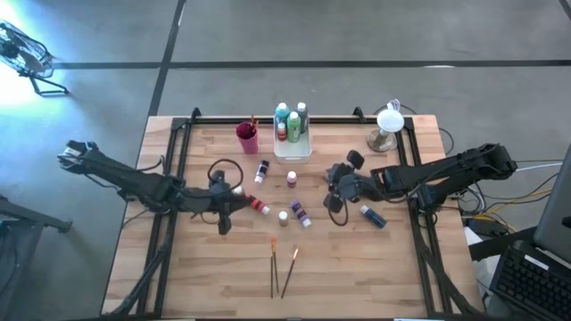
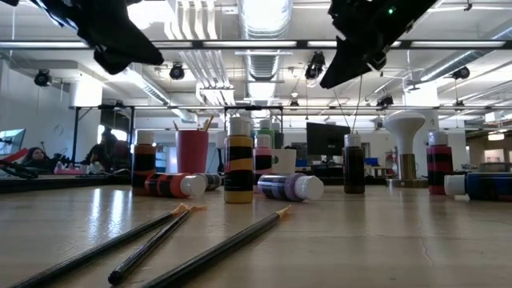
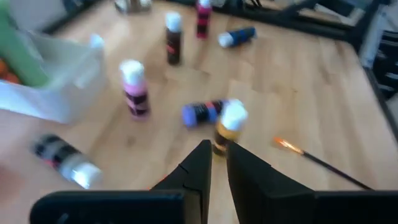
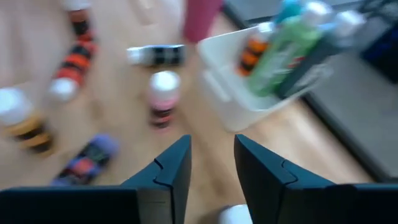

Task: Pick & Place Paint Supplies
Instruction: Put the gold paint brush into the pink cup

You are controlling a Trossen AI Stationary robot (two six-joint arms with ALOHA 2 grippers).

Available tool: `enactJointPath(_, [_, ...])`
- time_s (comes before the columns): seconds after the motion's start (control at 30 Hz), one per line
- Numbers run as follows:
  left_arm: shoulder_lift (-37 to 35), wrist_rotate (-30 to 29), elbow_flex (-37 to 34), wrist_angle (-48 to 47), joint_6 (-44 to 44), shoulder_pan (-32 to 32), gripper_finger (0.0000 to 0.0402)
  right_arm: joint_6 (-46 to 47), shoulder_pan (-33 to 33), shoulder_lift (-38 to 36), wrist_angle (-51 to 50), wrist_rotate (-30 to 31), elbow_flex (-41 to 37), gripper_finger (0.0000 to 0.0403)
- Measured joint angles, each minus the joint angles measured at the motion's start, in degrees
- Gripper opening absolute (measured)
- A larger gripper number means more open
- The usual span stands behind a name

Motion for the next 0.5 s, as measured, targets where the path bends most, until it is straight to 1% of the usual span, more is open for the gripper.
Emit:
enactJointPath(0.03, [0.06,1.86,0.0,-0.25,-1.0,0.0,0.0057,-0.17,0.0,0.0,0.37,-2.25,0.0,0.0127])
enactJointPath(0.1, [0.11,4.21,0.0,-0.3,-1.85,-0.05,0.0065,-1.02,0.0,0.0,1.63,-8.76,0.0,0.0136])
enactJointPath(0.2, [0.72,3.99,0.0,-0.22,-4.5,-0.13,0.0083,-5.29,0.35,-0.01,4.52,-21.95,0.0,0.0149])
enactJointPath(0.27, [1.85,3.58,0.0,-0.19,-5.13,-0.18,0.0101,-8.45,0.64,0.18,8.16,-27.91,0.01,0.0155])
enactJointPath(0.37, [3.78,3.61,0.0,-0.19,-5.29,-0.22,0.0129,-11.23,0.88,0.31,12.06,-31.84,0.04,0.0162])
enactJointPath(0.5, [6.03,4.03,0.0,-0.08,-5.98,-0.22,0.0157,-14.37,1.34,0.27,13.28,-32.11,0.04,0.017])
